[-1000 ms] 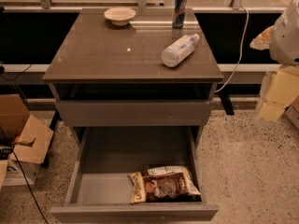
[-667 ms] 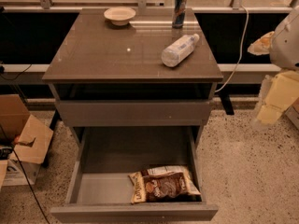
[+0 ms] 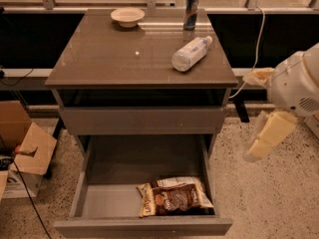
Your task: Pick brown chip bag from middle drawer and place on counter
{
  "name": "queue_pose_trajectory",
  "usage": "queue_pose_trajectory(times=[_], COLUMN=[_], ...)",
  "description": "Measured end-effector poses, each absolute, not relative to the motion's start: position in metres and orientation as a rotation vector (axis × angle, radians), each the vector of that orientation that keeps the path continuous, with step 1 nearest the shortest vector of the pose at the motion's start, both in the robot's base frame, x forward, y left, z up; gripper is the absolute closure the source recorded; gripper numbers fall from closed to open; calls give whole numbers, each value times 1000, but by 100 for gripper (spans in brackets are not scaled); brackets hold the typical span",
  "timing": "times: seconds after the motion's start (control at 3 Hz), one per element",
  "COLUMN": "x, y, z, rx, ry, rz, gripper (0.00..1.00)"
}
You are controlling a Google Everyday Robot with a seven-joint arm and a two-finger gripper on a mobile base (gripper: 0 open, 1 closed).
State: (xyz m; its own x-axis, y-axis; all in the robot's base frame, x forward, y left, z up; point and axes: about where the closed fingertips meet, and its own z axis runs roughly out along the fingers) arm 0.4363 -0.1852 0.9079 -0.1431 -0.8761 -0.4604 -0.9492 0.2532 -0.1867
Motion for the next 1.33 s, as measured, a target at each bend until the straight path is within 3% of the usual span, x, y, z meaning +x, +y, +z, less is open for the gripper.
queue_pose_trajectory(times=[0.33, 1.33], x=[448, 461], y=[-174, -156], z=[853, 799], rx=[-1557, -1477], ry=[2063, 2142], rz=[257, 306], gripper=[0, 0])
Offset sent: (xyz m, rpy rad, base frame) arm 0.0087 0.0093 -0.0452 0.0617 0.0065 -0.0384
